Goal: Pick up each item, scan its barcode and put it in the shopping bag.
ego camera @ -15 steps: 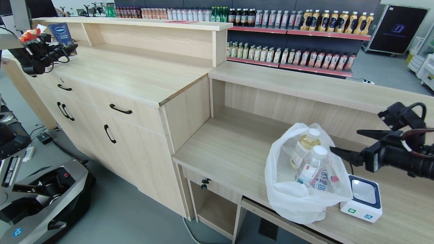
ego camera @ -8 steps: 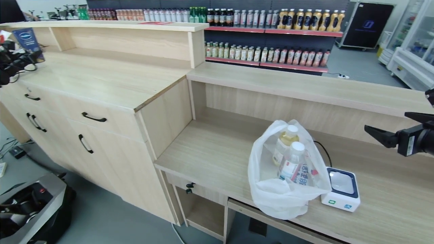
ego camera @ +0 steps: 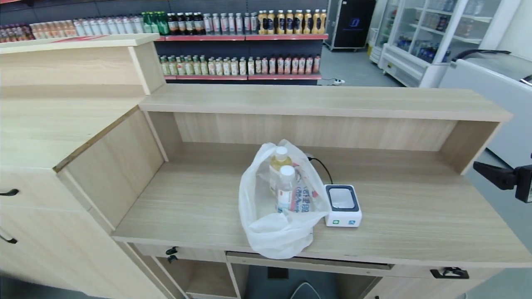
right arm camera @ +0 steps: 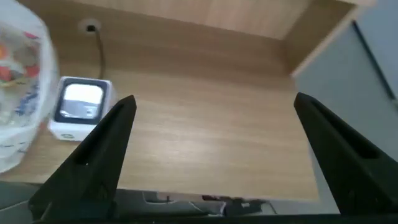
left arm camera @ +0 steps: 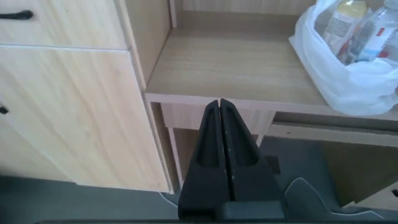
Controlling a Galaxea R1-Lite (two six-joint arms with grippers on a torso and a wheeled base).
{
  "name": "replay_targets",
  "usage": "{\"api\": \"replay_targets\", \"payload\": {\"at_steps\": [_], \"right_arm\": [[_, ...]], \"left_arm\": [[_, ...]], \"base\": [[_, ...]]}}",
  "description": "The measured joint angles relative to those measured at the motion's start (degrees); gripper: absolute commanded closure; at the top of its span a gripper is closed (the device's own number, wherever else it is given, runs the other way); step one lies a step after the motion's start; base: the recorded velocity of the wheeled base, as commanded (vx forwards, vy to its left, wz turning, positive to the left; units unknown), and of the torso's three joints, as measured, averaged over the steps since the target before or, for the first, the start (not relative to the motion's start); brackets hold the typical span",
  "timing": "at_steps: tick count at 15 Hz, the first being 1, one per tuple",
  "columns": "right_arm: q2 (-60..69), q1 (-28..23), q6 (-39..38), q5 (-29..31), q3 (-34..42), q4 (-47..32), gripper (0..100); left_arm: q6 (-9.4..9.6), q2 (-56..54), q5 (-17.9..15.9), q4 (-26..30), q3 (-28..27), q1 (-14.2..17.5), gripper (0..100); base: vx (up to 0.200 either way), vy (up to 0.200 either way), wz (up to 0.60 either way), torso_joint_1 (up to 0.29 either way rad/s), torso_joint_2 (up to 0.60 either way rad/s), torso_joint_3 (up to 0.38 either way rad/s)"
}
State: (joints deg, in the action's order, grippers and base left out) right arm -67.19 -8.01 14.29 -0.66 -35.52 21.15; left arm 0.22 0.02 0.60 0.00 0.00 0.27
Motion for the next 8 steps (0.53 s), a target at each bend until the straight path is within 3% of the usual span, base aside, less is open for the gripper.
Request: {"api": "replay_targets", "payload": {"at_steps": [4,8], "right_arm": [[4.4,-0.1,-8.1,2.2,3.5,1.0,0],[17.3,0.8,-11.6,2.6,14.8,1.0,0]], "left_arm": [[0.02,0.0,0.0,0.0,0.0,-0.1,100],[0.0,0.0,0.0,0.0,0.0,-0.1,100]], "base": [[0.0,0.0,0.0,0.0,0.0,0.0],[0.0,0.0,0.0,0.0,0.0,0.0]]}}
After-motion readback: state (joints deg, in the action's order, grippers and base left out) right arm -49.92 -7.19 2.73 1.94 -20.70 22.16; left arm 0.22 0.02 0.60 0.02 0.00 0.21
